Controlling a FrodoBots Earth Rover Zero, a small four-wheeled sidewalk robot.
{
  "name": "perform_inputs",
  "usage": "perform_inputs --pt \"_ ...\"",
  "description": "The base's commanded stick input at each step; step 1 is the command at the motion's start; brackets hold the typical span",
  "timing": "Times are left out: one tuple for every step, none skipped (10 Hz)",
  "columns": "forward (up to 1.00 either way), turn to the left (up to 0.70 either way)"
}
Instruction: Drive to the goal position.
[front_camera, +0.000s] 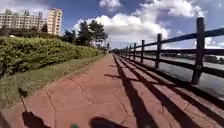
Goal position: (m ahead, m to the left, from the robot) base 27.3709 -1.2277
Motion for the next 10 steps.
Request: perform_inputs --pt "0.85 0.00" --pt "0.85 0.00" --pt "0.85 0.00" --pt "0.85 0.00" --pt "0.85 0.00" --pt "0.85 0.00" --pt "0.85 0.00" --pt "0.85 0.00" --pt "0.85 0.00" --pt "0.85 0.00"
